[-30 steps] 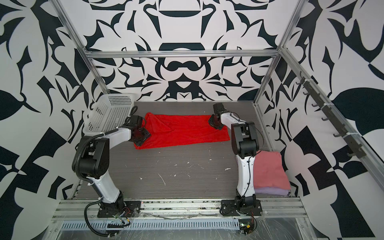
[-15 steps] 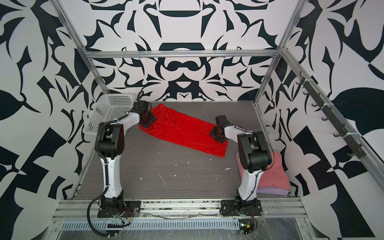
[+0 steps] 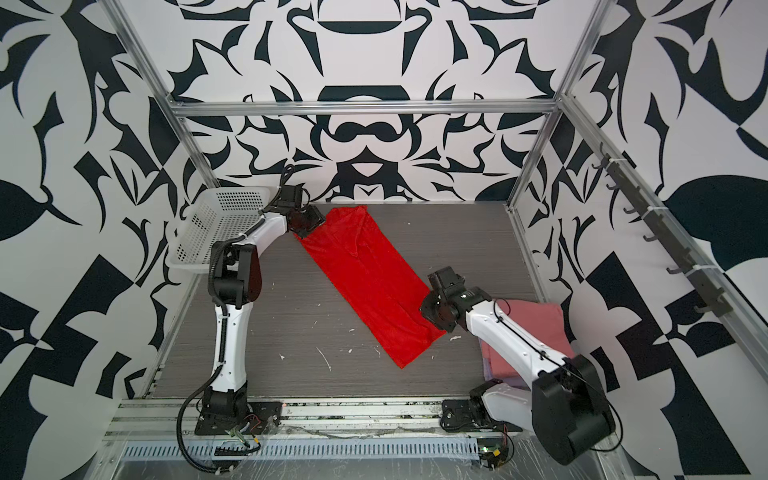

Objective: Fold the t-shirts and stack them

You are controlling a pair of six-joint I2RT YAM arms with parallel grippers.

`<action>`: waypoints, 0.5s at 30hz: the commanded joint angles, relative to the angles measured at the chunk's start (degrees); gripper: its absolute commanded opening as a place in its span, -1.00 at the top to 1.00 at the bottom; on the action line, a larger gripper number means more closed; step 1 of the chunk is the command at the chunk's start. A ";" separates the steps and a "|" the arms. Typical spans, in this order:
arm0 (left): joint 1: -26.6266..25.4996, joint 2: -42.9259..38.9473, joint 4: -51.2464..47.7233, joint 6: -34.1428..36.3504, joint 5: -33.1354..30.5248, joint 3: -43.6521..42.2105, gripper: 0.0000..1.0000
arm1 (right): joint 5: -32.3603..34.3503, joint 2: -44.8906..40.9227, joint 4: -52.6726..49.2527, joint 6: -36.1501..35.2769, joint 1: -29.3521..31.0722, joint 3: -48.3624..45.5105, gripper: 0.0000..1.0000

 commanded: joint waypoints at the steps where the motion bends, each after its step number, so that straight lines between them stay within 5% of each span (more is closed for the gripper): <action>1: -1.04 -9.77 -0.93 0.82 0.30 -6.58 -0.23 | 3.70 2.36 -2.01 -5.98 -0.12 4.25 0.39; 9: -6.58 -21.99 4.08 -5.16 -1.12 -29.65 -0.27 | 1.83 18.72 4.50 -15.31 -0.24 15.21 0.38; 15: -7.41 -18.67 10.02 -10.96 -0.28 -31.70 -0.32 | 0.41 28.12 4.81 -14.91 -0.24 18.59 0.43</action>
